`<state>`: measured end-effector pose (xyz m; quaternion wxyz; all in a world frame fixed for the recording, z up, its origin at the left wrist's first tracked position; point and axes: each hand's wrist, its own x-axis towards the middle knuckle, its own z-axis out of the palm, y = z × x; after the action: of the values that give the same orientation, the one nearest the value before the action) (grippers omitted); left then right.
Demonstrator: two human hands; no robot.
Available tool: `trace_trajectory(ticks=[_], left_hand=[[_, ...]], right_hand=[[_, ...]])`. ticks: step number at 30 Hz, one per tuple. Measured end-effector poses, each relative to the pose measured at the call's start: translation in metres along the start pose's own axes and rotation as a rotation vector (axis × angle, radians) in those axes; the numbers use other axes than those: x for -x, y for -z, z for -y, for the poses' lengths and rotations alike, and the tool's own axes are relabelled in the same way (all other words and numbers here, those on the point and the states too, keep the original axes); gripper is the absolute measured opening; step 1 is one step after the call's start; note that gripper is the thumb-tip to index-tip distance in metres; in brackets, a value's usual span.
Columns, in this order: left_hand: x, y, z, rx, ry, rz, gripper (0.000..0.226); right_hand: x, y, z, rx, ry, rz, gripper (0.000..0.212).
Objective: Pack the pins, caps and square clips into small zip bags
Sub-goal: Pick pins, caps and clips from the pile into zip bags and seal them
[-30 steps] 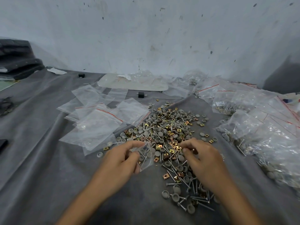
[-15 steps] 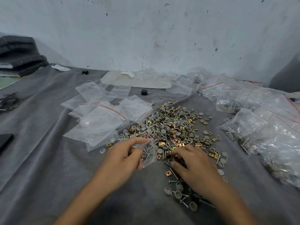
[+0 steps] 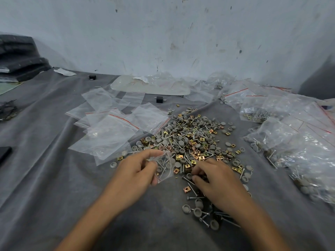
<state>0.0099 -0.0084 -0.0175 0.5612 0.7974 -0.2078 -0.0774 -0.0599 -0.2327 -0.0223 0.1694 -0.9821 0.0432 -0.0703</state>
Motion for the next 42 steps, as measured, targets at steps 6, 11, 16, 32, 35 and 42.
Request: trace_trajectory(ticks=[6, 11, 16, 32, 35, 42], left_hand=[[0.0, 0.0, -0.001, -0.012, 0.002, 0.0, 0.035], [0.001, -0.001, 0.0, -0.031, 0.005, 0.003, 0.035], [0.0, -0.003, 0.001, -0.04, 0.002, 0.01, 0.034], [0.001, -0.006, 0.0, -0.019, -0.02, 0.011, 0.032], [0.001, -0.004, 0.001, -0.018, -0.012, 0.006, 0.033], [0.001, -0.003, 0.0, -0.017, -0.007, -0.006, 0.034]], right_hand=[[0.0, -0.001, -0.002, 0.019, -0.052, 0.009, 0.015], [0.0, 0.0, -0.005, 0.054, -0.042, 0.071, 0.016], [0.001, -0.002, -0.002, -0.128, -0.014, -0.068, 0.014], [-0.006, -0.011, 0.019, -0.523, -0.046, -0.16, 0.004], [-0.009, -0.02, 0.018, -0.121, -0.067, -0.082, 0.023], [-0.014, -0.025, 0.027, 0.038, -0.126, -0.114, 0.02]])
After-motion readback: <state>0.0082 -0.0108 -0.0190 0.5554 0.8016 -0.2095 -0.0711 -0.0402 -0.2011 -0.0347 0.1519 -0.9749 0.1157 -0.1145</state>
